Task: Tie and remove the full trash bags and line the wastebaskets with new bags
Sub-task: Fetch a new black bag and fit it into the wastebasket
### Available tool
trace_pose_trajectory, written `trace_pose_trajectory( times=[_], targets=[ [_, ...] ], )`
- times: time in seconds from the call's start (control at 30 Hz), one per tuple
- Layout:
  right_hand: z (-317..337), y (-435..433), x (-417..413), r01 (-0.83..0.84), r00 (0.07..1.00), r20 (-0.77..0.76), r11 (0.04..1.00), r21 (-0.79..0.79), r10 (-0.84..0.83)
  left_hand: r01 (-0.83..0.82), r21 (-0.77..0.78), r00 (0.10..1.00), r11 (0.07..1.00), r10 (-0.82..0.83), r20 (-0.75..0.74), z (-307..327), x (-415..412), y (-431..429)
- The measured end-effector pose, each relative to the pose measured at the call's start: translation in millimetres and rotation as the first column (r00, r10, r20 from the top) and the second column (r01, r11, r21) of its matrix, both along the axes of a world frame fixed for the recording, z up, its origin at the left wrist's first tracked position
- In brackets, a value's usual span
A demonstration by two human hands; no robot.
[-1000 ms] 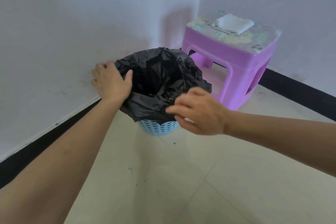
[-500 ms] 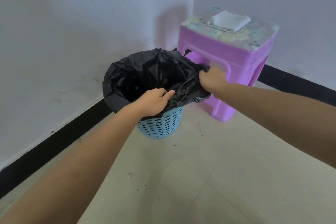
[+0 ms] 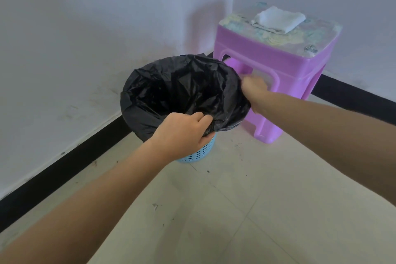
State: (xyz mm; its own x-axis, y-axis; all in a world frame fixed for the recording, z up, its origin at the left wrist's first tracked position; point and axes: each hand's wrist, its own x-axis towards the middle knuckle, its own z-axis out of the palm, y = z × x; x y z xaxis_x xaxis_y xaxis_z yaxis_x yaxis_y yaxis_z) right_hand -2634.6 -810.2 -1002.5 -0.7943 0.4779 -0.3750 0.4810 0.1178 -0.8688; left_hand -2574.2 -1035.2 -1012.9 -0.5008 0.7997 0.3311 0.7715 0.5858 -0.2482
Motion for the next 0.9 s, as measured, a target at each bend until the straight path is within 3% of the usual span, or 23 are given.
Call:
trace_pose_trajectory(
  times=[0.07,0.17,0.23,0.3,0.37,0.47,0.53,0.6,0.67,0.73,0.8,0.9],
  targets=[
    [6.2,-3.7,-6.1,0.048,0.997,-0.057,0.997,-0.056,-0.051,0.025,0.022,0.999,0.999,-0.024,-0.04,-4.1,-0.9,-0.6],
    [2.2,-12.1,-13.5,-0.07,0.996,-0.055,0.996,-0.048,0.068,-0.03,-0.038,0.998,0.999,0.032,0.059,-8.1,3.0,-4.5],
    [-16.3,-5.6,-23.3,-0.047,0.999,-0.021,0.999,-0.019,0.047,-0.089,-0.002,0.963,0.996,0.087,0.256,0.1,8.8,-5.3],
    [-37.1,3.6,-30.9,-0.032,0.999,0.021,0.999,0.036,0.031,-0.185,0.243,0.842,0.952,0.026,0.539,15.8,13.1,-5.5],
    [-41.4,6.6,-28.5,-0.006,0.999,0.033,0.997,0.076,0.004,-0.329,0.511,0.817,0.794,-0.033,0.576,30.2,12.0,-8.1],
    [-12.7,-9.3,-7.9,0.066,0.997,-0.042,0.995,0.071,-0.063,-0.47,0.705,0.878,0.531,0.204,0.433,37.9,-1.7,-21.2],
    [1.0,-19.8,0.4,0.068,0.991,-0.124,0.98,0.186,-0.045,-0.613,0.687,0.783,0.39,0.413,0.465,33.9,-11.8,-31.3],
    [12.6,-32.8,11.7,0.023,0.983,-0.179,0.961,0.275,0.028,-0.799,0.542,0.585,0.261,0.549,0.597,22.1,-18.5,-39.9],
    [11.9,-46.1,23.5,-0.059,0.979,-0.176,0.971,0.232,0.102,-0.886,0.439,0.456,0.148,0.455,0.765,10.1,-16.0,-43.6],
    [4.6,-55.8,32.9,-0.115,0.97,-0.196,0.979,0.165,0.147,-0.861,0.505,0.503,0.061,0.254,0.826,4.5,-12.2,-45.3],
    [-1.1,-57.0,35.2,-0.154,0.959,-0.214,0.975,0.158,0.186,-0.827,0.561,0.559,0.03,0.153,0.815,5.7,-7.3,-47.9],
    [2.0,-46.5,28.0,-0.197,0.955,-0.212,0.978,0.064,0.206,-0.871,0.49,0.491,-0.017,-0.033,0.871,6.5,-2.1,-52.8]
  ],
)
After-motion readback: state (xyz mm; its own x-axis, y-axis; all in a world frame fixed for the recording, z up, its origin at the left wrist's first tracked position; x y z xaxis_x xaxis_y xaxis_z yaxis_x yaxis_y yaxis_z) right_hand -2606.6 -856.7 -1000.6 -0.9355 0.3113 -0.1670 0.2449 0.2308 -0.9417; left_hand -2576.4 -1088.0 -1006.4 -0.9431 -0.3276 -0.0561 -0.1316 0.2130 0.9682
